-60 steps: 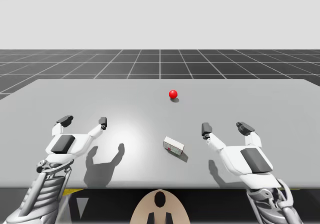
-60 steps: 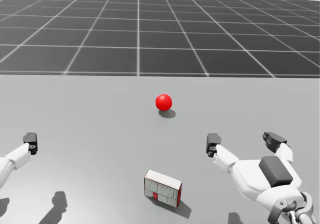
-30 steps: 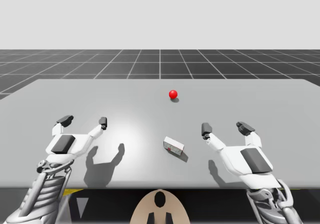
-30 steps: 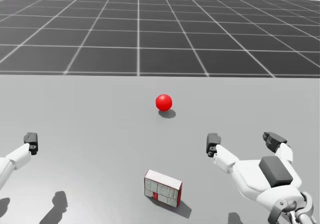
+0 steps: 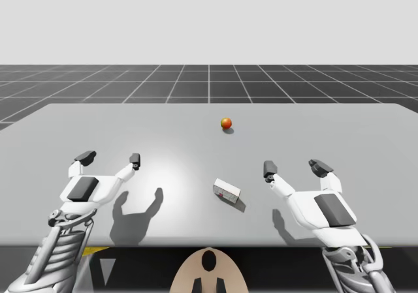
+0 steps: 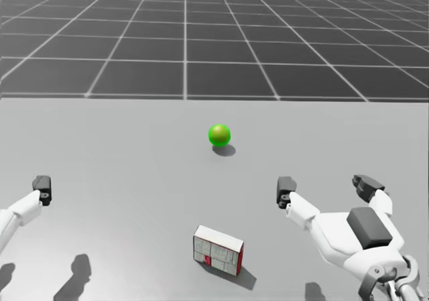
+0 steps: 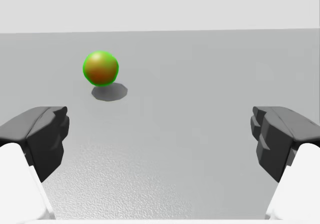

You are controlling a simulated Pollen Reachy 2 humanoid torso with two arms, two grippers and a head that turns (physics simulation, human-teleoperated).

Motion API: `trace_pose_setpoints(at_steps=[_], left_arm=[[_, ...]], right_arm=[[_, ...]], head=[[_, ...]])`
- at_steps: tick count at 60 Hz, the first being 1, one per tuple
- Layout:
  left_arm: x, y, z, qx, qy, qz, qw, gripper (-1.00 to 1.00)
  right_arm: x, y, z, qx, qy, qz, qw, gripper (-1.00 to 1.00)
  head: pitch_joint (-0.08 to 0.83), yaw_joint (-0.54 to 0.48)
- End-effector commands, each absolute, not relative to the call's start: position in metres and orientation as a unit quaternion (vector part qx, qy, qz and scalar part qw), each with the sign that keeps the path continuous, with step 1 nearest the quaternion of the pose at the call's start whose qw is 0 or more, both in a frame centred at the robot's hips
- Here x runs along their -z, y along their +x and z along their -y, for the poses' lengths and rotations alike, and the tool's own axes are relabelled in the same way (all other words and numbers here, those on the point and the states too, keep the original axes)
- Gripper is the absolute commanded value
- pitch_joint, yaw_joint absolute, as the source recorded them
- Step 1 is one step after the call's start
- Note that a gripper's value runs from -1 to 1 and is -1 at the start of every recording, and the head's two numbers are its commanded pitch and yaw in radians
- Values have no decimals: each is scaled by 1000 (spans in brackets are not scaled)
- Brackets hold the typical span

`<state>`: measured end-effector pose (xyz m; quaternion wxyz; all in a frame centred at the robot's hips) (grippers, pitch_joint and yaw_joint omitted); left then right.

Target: Watch the red light. When it turns green, pick up the object.

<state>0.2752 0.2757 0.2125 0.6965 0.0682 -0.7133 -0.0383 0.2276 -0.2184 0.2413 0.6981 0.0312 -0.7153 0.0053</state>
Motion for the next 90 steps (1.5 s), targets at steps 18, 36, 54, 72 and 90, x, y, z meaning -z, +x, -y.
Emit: trace_pose_setpoints(at_steps=[18, 36, 54, 72, 90], left_arm=[[-213, 274, -275, 41, 67, 714, 696, -1000], [-212, 275, -273, 46, 67, 713, 696, -1000], [-213, 275, -272, 48, 66, 713, 696, -1000], [-214, 275, -271, 45, 64, 712, 698, -1000], [-214, 274, -272, 44, 62, 712, 699, -1000]], right_arm=[[-240, 227, 216, 5, 37, 714, 699, -1000], [-241, 227, 216, 3, 36, 715, 698, -1000], [-241, 227, 214, -5, 31, 718, 696, -1000], [-236, 215, 195, -84, 115, 689, 711, -1000], [-223, 191, 197, -190, 250, 665, 678, -1000]], head=[[611, -100], [693, -84], [731, -73], [738, -82], [746, -87]])
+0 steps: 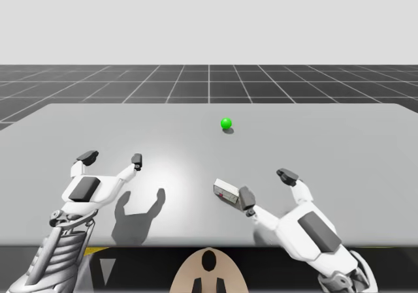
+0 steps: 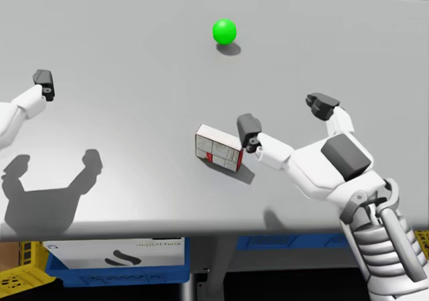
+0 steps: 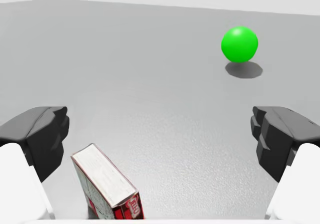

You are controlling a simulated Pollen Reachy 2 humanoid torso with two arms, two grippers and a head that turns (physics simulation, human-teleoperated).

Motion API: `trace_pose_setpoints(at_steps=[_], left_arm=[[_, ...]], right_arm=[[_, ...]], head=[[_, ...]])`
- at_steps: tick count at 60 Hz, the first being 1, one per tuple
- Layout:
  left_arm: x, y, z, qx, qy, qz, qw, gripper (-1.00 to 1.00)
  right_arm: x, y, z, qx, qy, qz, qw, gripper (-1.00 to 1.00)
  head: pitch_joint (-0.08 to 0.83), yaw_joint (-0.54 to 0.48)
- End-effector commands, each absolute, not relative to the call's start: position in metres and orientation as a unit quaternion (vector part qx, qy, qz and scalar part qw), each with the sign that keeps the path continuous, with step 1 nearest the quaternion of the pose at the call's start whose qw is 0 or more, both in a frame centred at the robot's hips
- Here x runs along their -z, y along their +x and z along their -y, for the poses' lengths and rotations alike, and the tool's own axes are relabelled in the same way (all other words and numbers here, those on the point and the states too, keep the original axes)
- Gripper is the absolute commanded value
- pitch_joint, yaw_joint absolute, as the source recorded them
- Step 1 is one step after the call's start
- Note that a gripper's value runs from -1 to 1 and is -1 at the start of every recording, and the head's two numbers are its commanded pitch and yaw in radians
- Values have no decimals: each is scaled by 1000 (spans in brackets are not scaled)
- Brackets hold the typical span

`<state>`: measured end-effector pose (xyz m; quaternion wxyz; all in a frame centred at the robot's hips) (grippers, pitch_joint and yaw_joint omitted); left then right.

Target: Watch the red light. When it turns green, pick up the object.

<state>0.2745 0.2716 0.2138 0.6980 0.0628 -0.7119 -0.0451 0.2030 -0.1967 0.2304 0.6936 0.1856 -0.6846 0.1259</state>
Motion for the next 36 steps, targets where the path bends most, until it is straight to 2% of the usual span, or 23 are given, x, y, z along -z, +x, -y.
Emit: trace_pose_setpoints(at_steps=[1, 7, 10, 29, 36], left_arm=[[-214, 274, -272, 43, 62, 712, 699, -1000], [-214, 274, -272, 43, 62, 711, 699, -1000], [-214, 274, -272, 43, 62, 711, 699, -1000], [-213, 274, -273, 44, 61, 711, 699, -1000], [-213, 275, -273, 44, 61, 711, 699, -1000]], right_arm=[[-221, 190, 196, -203, 259, 658, 677, -1000], [-205, 188, 193, -261, 248, 650, 670, -1000], [-196, 192, 193, -272, 243, 647, 669, -1000], [-167, 229, 191, -329, 241, 612, 678, -1000], [-155, 243, 188, -330, 254, 594, 688, -1000]], head=[[746, -87], [749, -87], [752, -87], [753, -97], [753, -97]])
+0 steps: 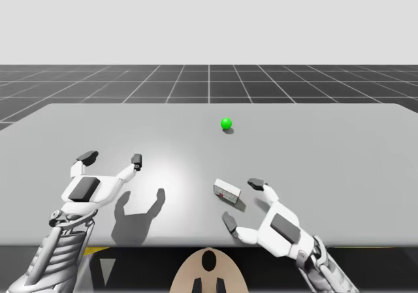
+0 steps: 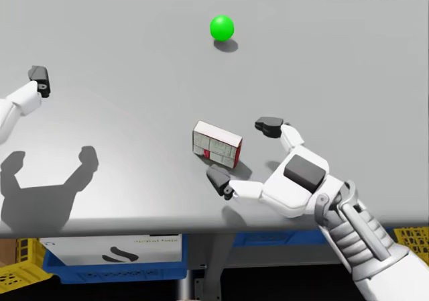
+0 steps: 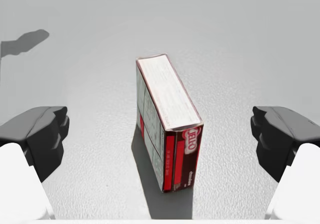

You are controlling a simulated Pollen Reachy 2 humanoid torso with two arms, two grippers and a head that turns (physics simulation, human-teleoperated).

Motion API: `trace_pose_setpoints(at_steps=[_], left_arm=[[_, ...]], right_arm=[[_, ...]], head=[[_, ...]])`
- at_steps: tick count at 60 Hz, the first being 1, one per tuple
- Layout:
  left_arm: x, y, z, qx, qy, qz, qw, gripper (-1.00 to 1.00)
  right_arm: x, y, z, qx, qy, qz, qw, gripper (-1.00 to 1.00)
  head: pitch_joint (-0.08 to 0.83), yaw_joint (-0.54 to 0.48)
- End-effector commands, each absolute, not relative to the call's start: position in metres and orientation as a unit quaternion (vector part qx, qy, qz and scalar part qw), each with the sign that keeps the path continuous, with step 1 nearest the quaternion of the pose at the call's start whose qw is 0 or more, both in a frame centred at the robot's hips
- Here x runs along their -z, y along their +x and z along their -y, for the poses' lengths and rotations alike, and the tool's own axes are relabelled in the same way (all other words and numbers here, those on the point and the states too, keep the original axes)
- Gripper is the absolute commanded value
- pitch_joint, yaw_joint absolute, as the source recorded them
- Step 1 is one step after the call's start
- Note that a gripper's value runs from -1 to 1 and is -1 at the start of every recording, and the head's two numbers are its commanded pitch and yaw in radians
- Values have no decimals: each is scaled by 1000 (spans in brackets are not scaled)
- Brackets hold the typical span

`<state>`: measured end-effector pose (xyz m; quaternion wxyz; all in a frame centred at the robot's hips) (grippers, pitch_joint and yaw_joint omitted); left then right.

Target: Watch the red light. When it turns green, pick up the object.

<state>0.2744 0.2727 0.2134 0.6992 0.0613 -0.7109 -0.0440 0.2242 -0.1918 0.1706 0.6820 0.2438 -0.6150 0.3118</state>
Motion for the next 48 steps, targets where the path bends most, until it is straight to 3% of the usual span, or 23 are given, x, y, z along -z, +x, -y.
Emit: trace_pose_setpoints(at_steps=[1, 13, 28, 30, 33, 34, 35, 36, 38, 41, 48], left_arm=[[-213, 275, -273, 44, 61, 711, 699, -1000], [-214, 275, -273, 44, 62, 711, 699, -1000], [-214, 275, -273, 44, 61, 711, 699, -1000], [-214, 275, -273, 44, 61, 711, 699, -1000], [-214, 275, -272, 44, 61, 711, 699, -1000], [-214, 275, -272, 44, 61, 711, 699, -1000], [-213, 275, -272, 44, 61, 711, 699, -1000], [-213, 275, -272, 44, 61, 711, 700, -1000], [-213, 275, -272, 44, 61, 711, 700, -1000], [-213, 275, -272, 44, 62, 711, 699, -1000], [-214, 275, -272, 44, 62, 711, 699, -1000]], right_arm=[[-153, 246, 187, -333, 256, 591, 689, -1000], [-141, 268, 176, -334, 292, 561, 699, -1000], [-138, 274, 164, -357, 285, 561, 691, -989], [-137, 274, 164, -356, 285, 562, 690, -805], [-136, 273, 165, -354, 283, 568, 687, -22], [-136, 273, 166, -352, 280, 569, 688, 117], [-136, 273, 166, -352, 280, 571, 687, 498], [-136, 273, 166, -351, 280, 571, 688, 717], [-136, 273, 167, -350, 282, 568, 690, 885], [-135, 273, 168, -351, 282, 571, 687, 979], [-134, 273, 168, -356, 282, 567, 687, 1000]], head=[[754, -98], [757, -104], [760, -106], [760, -106], [760, -107], [760, -107], [760, -107], [760, -108], [759, -108], [759, -109], [759, -111]])
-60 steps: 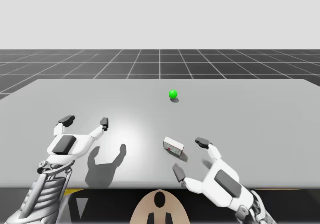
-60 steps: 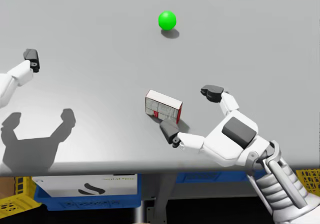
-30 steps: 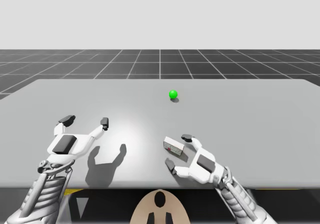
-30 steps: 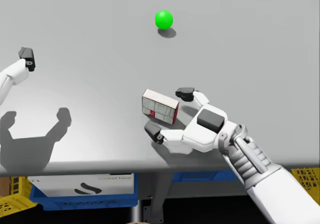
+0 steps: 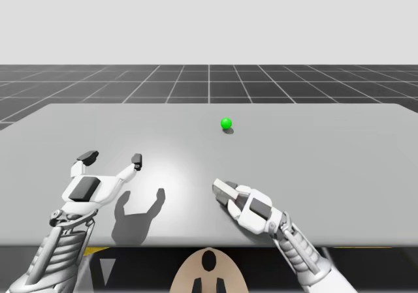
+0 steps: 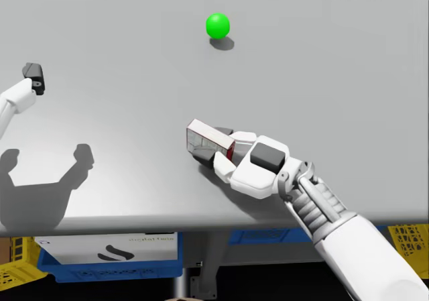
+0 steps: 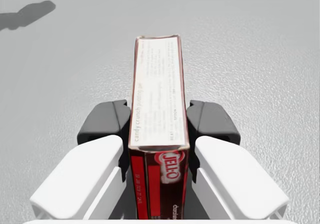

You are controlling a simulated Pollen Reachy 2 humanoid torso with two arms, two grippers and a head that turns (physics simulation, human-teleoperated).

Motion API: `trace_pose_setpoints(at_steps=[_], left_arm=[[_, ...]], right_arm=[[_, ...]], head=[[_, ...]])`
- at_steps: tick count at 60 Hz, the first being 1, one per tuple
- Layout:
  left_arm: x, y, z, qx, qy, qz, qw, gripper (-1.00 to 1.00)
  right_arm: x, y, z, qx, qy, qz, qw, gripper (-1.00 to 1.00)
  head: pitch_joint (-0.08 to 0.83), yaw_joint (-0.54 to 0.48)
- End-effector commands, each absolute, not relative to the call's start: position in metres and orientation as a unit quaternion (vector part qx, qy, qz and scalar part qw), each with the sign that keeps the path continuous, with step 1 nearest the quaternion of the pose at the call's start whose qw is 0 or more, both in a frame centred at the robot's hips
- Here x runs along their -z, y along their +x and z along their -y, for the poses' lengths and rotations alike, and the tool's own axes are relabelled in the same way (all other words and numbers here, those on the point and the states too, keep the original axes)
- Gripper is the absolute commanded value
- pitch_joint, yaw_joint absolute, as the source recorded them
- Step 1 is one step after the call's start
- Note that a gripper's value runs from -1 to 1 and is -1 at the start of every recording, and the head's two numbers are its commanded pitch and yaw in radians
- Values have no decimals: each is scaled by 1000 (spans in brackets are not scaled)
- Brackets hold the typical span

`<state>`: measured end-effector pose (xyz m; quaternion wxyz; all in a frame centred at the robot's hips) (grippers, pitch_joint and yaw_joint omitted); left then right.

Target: Watch the red light. When it turns green, pick up the object.

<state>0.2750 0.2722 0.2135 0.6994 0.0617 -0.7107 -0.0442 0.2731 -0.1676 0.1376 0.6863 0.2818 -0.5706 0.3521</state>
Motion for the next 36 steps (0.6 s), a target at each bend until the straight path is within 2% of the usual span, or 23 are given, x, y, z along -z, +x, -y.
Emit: trace_pose_setpoints(at_steps=[1, 11, 26, 36], left_arm=[[-214, 275, -272, 44, 62, 711, 699, -1000], [-214, 275, -272, 45, 62, 711, 699, -1000], [-213, 274, -271, 45, 62, 711, 699, -1000], [-212, 274, -270, 45, 62, 711, 699, -1000]], right_arm=[[-134, 273, 168, -356, 283, 567, 687, 1000], [-134, 273, 169, -358, 282, 567, 686, 1000], [-136, 270, 168, -367, 286, 572, 675, 993], [-144, 268, 168, -367, 287, 579, 669, 1000]], head=[[759, -111], [716, -113], [462, -138], [393, -144]])
